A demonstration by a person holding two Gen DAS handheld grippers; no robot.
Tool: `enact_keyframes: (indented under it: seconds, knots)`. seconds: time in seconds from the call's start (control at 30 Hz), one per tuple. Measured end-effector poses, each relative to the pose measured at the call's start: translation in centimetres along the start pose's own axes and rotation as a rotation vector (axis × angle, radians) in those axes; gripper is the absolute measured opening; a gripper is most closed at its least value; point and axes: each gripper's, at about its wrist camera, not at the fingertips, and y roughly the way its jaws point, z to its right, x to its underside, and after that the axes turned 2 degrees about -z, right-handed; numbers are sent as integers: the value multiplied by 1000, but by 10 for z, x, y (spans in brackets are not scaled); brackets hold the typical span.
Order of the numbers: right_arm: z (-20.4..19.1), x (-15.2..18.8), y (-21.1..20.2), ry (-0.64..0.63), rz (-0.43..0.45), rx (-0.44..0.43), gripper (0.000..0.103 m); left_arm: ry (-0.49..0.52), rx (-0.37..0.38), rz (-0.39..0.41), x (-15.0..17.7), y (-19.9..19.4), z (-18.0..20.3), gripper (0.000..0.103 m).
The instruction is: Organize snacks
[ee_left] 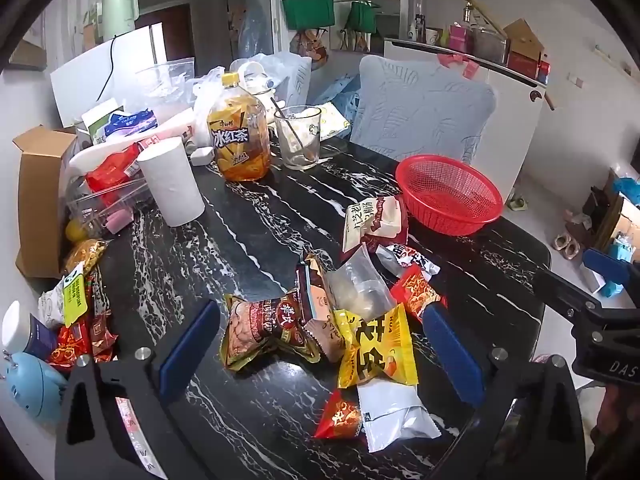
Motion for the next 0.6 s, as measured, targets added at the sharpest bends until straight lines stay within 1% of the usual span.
enact_keyframes:
  seconds: [0.13, 0.3, 0.47, 0.6]
  knots:
    - [1, -1, -1, 0, 0, -9, 103, -9, 20, -7, 0, 0, -1, 103]
    - [-2, -4, -4, -9, 19, -20, 103, -17, 40, 5, 1, -3, -1, 103]
    - [-1, -4, -2, 4, 13, -43, 103, -9, 33, 5, 2, -3, 2, 103]
    - [-1, -3, -1, -2, 12, -30, 103, -9, 35, 3, 2, -4, 2, 103]
